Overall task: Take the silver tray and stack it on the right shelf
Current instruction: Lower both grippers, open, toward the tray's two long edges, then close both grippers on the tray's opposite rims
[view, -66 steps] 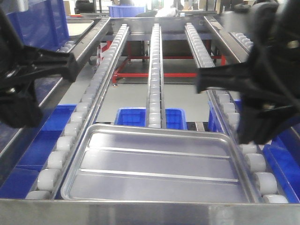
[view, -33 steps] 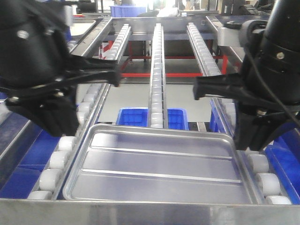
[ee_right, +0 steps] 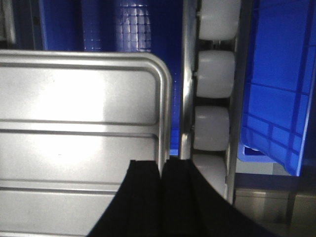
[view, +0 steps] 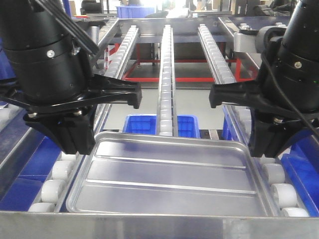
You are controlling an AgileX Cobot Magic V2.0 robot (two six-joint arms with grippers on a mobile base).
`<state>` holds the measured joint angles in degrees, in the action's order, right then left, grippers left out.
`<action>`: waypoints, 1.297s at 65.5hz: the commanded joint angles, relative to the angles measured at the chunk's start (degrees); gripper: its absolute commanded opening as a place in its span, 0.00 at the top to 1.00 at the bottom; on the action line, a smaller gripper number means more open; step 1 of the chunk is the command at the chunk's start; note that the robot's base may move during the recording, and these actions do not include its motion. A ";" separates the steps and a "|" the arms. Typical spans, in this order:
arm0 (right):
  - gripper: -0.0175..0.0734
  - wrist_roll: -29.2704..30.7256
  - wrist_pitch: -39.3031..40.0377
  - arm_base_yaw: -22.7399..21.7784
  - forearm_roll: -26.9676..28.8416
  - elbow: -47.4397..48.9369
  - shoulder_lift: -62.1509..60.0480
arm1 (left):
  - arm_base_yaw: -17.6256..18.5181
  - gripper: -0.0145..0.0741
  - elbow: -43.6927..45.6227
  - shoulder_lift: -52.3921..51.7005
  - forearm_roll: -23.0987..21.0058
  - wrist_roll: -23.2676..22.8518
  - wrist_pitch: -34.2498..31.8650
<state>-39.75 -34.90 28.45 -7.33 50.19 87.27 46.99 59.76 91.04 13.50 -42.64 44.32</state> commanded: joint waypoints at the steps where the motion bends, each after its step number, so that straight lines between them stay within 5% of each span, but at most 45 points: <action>1: 0.63 0.57 2.80 -0.39 -0.08 1.87 -1.20 | -0.25 0.94 1.77 -1.79 1.29 0.12 -0.73; 12: 0.61 0.57 2.82 -0.39 0.25 1.87 -0.56 | -0.67 0.94 1.77 -1.79 3.68 0.01 -1.05; 37: 0.44 0.57 1.08 -0.39 0.25 1.87 -0.49 | -4.22 0.93 1.77 -1.79 -0.04 0.14 -1.51; 48: 0.44 0.57 0.89 -0.39 0.25 1.87 -0.49 | -4.22 0.59 1.77 -1.79 -0.49 0.65 -1.63; 53: 0.44 0.57 0.66 -0.39 0.25 1.87 -0.49 | -4.22 0.51 1.77 -1.79 -0.49 0.65 -2.20; 85: 0.44 0.57 -0.13 -0.39 0.32 1.81 1.37 | -4.22 0.56 1.77 3.69 -0.23 0.65 -3.06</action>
<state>-39.75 -35.98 28.45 -6.57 50.31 89.43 42.90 59.88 96.29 12.69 -41.85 41.65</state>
